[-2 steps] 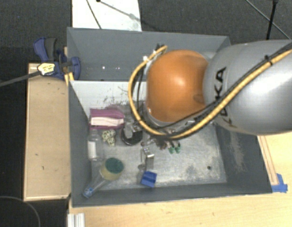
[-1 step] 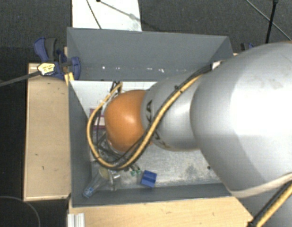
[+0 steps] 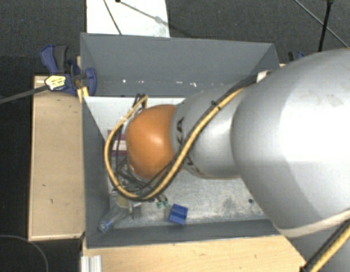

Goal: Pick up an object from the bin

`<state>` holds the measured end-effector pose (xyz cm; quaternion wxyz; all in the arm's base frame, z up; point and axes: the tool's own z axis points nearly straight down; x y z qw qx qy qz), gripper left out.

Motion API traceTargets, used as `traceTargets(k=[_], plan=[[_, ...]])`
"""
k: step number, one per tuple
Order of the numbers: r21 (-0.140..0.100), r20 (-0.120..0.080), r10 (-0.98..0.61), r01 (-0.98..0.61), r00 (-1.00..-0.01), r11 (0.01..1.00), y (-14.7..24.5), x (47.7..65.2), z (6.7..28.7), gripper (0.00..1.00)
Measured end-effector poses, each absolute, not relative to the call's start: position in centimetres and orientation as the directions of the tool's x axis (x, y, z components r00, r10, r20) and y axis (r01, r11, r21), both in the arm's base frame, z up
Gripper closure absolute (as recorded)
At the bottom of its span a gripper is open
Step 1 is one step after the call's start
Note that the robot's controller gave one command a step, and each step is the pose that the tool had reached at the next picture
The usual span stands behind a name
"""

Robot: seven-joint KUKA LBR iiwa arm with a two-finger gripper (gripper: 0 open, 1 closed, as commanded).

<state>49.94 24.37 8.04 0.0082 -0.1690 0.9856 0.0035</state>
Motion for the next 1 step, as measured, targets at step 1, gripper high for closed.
traceTargets(k=[1], plan=[[0.0,-0.01,-0.358,-0.358,-0.934,0.934,21.46,50.35,21.47,1.0]])
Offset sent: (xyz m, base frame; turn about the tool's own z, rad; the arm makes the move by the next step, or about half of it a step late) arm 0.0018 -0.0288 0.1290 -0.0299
